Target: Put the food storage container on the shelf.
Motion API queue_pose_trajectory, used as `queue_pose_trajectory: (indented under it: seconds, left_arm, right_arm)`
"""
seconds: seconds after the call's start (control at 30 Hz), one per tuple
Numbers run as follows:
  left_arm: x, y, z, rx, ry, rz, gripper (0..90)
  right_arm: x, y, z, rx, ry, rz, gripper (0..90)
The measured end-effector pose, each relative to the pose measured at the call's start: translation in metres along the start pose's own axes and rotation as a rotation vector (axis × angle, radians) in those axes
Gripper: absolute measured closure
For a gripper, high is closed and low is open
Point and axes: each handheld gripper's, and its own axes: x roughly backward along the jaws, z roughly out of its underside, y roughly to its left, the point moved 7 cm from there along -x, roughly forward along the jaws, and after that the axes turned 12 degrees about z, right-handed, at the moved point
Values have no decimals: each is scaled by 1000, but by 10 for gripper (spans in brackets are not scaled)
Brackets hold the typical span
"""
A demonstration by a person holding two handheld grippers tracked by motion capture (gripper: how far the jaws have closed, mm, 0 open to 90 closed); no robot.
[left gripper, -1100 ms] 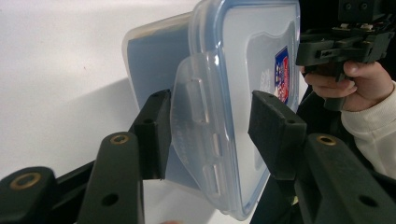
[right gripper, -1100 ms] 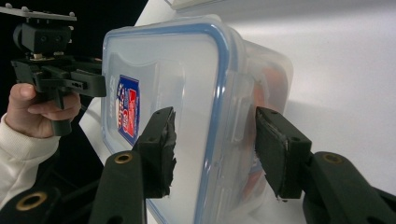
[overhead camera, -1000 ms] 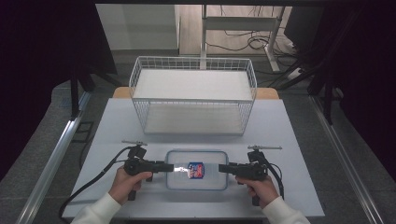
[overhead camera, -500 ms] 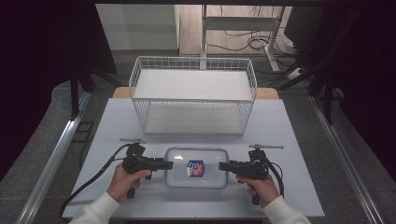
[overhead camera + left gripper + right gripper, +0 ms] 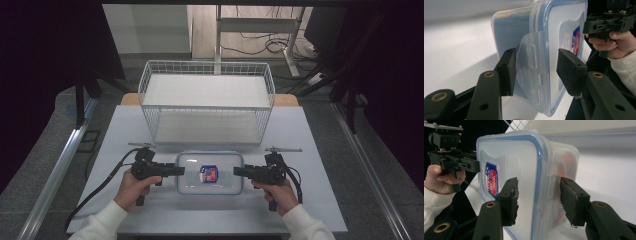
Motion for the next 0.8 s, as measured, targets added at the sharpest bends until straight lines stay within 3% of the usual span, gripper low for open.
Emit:
queue_pose_trajectory:
  seconds: [0.5, 0.8]
  left_arm:
    - [5, 18, -32, -33, -27, 4, 507]
    - [4, 33, -47, -38, -45, -5, 508]
  right_arm:
    - [-11, -1, -36, 46, -40, 25, 500]
    - [-25, -11, -52, 54, -44, 14, 502]
